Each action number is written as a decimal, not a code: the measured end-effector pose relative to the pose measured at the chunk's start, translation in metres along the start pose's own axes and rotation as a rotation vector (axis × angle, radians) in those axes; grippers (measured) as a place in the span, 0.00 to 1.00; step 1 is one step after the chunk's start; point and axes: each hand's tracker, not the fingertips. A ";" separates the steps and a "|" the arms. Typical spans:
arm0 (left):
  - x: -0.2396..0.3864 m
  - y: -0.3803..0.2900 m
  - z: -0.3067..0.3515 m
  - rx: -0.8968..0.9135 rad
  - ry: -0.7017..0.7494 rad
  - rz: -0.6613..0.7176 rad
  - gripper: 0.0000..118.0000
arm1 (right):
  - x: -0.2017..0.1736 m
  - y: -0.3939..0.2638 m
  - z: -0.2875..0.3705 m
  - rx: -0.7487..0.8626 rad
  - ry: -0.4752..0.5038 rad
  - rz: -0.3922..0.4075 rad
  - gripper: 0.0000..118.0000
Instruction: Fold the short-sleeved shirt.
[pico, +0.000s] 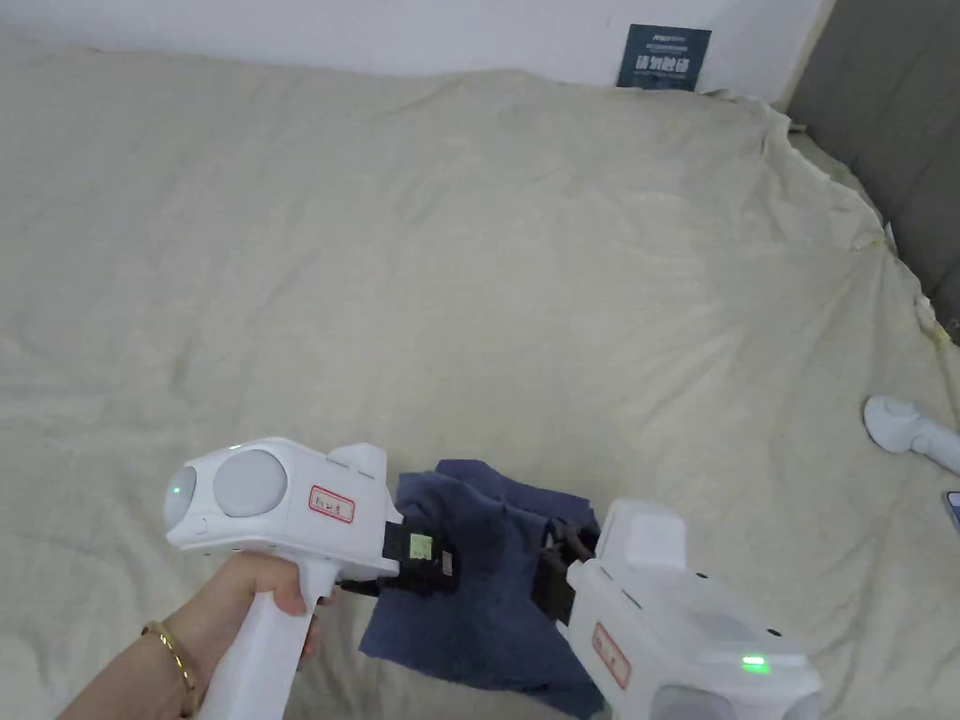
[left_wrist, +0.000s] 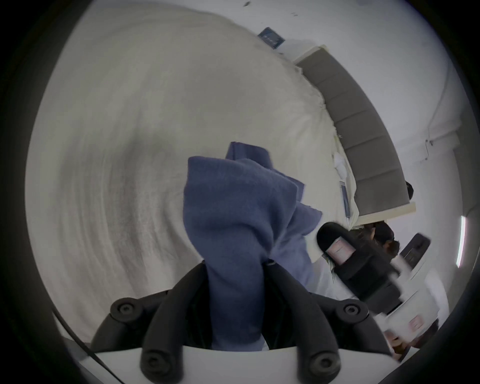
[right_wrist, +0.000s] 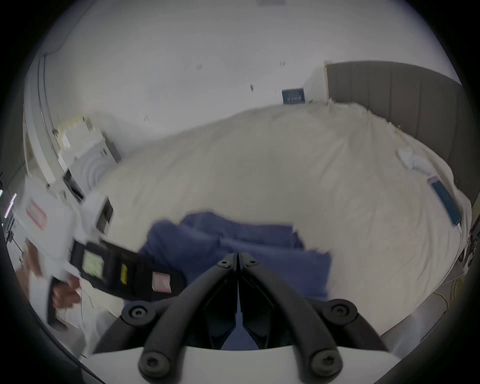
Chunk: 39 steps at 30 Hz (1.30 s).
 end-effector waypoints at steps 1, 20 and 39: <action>0.003 0.000 0.007 -0.006 0.002 0.010 0.15 | 0.002 0.009 0.011 0.042 0.003 0.005 0.00; -0.187 0.028 0.255 0.170 0.721 0.164 0.15 | 0.018 0.073 0.050 0.210 -0.090 0.048 0.00; -0.293 0.048 0.310 0.404 1.632 0.196 0.91 | -0.019 0.084 -0.003 0.083 -0.078 0.116 0.00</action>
